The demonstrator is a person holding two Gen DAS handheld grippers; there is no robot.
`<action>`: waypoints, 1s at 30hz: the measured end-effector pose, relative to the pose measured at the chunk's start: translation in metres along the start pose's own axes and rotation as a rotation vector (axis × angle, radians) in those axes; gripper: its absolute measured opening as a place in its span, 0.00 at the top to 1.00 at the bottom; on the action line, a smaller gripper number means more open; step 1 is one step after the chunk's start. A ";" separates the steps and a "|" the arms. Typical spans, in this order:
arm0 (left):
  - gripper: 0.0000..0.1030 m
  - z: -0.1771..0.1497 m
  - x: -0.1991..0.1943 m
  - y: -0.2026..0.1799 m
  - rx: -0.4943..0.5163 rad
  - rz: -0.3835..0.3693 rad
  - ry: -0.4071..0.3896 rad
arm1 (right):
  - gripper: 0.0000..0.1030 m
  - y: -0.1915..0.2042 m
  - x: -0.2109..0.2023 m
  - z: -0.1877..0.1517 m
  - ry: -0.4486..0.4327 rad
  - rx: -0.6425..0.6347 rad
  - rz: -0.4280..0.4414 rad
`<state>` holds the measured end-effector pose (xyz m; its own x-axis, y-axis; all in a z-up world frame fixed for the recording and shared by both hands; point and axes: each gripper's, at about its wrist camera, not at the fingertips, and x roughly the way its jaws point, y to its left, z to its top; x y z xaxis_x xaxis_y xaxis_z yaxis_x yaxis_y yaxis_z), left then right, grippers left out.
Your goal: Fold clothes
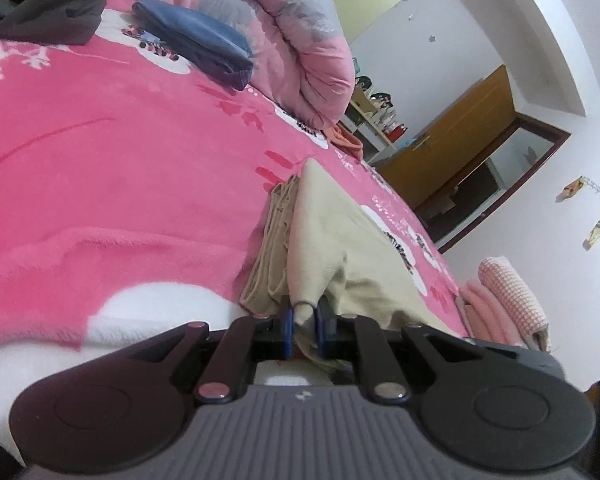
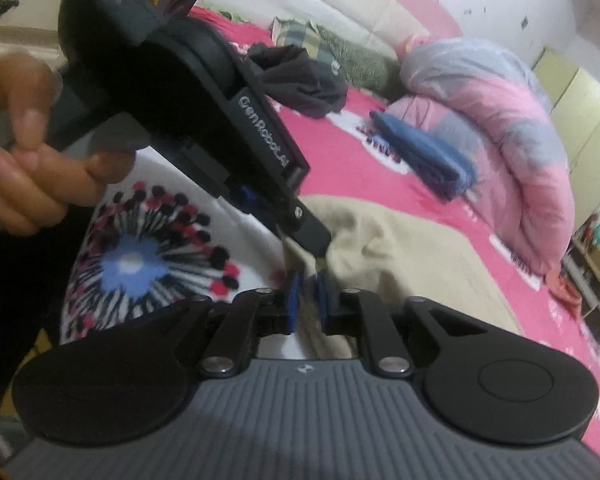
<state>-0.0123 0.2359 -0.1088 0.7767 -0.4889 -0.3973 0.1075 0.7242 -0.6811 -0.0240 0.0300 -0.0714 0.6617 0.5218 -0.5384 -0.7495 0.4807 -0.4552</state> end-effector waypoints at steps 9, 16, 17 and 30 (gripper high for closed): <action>0.89 -0.011 -0.005 0.014 -0.037 -0.056 -0.040 | 0.77 -0.153 -0.048 0.003 -0.243 0.483 0.157; 0.90 -0.015 -0.008 0.010 0.000 -0.036 -0.039 | 0.79 -0.221 0.089 -0.005 0.027 0.737 0.185; 0.90 -0.016 -0.009 0.010 0.003 -0.029 -0.039 | 0.79 -0.215 0.109 -0.005 0.056 0.740 0.229; 0.84 0.015 -0.051 -0.002 0.050 0.000 -0.131 | 0.77 -0.262 -0.005 -0.061 -0.241 1.006 0.140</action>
<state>-0.0428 0.2670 -0.0776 0.8509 -0.4235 -0.3108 0.1361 0.7491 -0.6483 0.1677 -0.1413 0.0067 0.6402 0.6915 -0.3346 -0.5288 0.7126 0.4610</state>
